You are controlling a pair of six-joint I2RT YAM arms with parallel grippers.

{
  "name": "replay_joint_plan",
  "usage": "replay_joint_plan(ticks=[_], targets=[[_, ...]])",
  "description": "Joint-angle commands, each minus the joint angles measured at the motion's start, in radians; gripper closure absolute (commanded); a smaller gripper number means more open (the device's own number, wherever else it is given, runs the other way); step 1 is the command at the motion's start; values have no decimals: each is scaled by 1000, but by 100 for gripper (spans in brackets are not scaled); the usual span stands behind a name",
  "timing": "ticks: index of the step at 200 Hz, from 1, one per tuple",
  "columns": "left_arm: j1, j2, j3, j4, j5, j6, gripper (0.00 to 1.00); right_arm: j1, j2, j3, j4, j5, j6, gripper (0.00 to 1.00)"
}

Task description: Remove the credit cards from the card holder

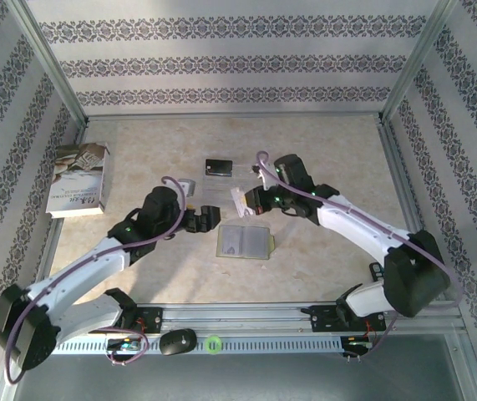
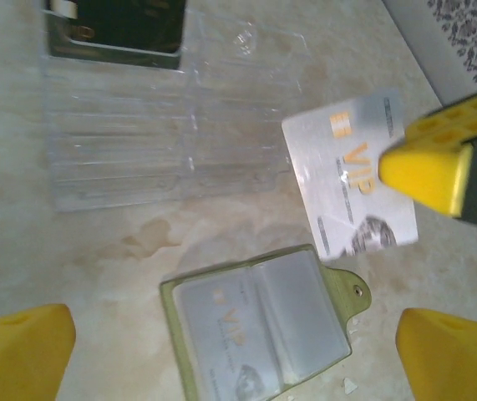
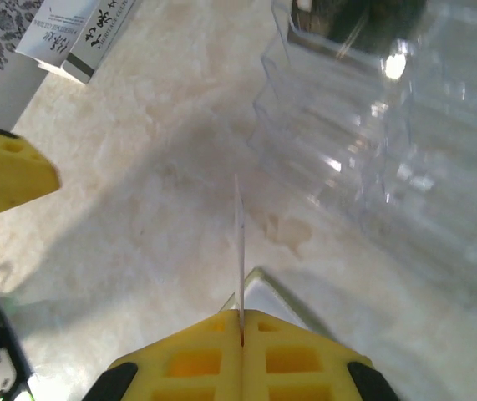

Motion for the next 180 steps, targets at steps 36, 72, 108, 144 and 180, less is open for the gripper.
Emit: replay_joint_plan(ticks=[36, 72, 108, 144, 180], targets=[[102, -172, -20, -232, -22, -4, 1, 44, 220, 347, -227, 129, -378, 100], [133, -200, -21, -279, -31, 3, 1, 48, 318, 527, -315, 206, -581, 100], [142, -211, -17, -295, -56, 16, 1, 67, 405, 652, -369, 258, -745, 100], [149, -218, -20, -288, -76, 37, 1, 75, 472, 739, -468, 321, -853, 100], [155, -219, -37, -242, -82, 32, 1, 30, 464, 746, -505, 344, -898, 100]])
